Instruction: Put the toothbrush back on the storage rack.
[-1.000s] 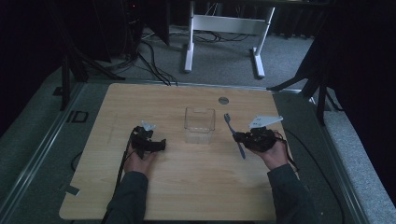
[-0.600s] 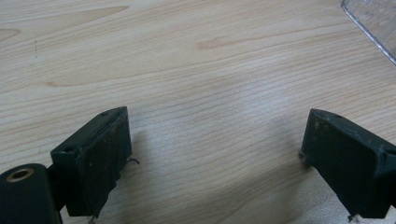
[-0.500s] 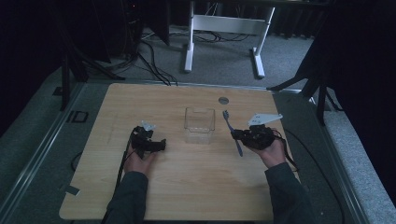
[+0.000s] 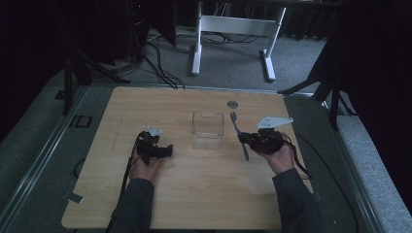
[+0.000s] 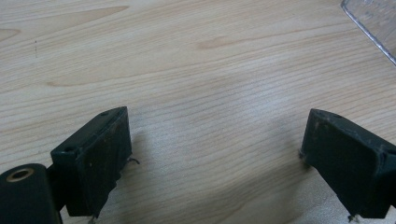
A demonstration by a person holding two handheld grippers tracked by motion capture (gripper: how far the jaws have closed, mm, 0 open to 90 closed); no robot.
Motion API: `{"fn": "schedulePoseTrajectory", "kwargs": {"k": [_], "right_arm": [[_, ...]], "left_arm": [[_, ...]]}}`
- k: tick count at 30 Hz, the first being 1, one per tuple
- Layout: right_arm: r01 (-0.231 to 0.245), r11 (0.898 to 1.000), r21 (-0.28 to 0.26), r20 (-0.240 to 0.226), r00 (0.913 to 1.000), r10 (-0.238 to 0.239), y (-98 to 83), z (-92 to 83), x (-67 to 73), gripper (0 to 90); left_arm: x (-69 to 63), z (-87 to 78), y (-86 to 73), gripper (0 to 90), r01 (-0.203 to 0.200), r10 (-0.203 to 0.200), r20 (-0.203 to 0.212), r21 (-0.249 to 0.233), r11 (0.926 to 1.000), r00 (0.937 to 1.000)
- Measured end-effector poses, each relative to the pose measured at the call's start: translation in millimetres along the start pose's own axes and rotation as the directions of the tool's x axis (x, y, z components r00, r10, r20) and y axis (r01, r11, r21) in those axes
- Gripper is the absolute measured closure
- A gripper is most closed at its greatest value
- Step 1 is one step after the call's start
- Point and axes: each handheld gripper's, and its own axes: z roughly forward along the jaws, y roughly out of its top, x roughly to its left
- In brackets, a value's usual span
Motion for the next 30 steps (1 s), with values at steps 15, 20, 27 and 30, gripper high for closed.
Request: {"fn": "schedulePoseTrajectory", "kwargs": {"k": [15, 20, 27, 30], "right_arm": [[-0.034, 0.998, -0.047, -0.028, 0.9991, 0.033, 4.5, 2.1, 0.8, 82.2], [-0.042, 0.998, -0.057, -0.039, 0.9985, 0.039, 5.6, 2.1, 1.6, 82.2], [-0.038, 0.997, -0.072, -0.034, 0.9988, 0.035, 12.7, 1.2, 4.3, 82.2], [-0.043, 0.996, -0.079, -0.034, 0.9986, 0.04, 14.3, 1.5, 4.6, 82.3]], "left_arm": [[0.0, 0.0, 0.0, 8.5, -0.001, 0.001, 0.0, 0.001, 1.0, 1.0], [0.0, -0.1, 0.1, 8.5, 0.0, 0.0, 0.001, 0.002, 1.0, 1.0], [0.0, 0.0, 0.0, 8.5, 0.0, 0.0, 0.0, 0.0, 1.0, 1.0], [0.0, 0.0, 0.0, 8.5, 0.0, 0.0, 0.0, 0.001, 1.0, 1.0]]}}
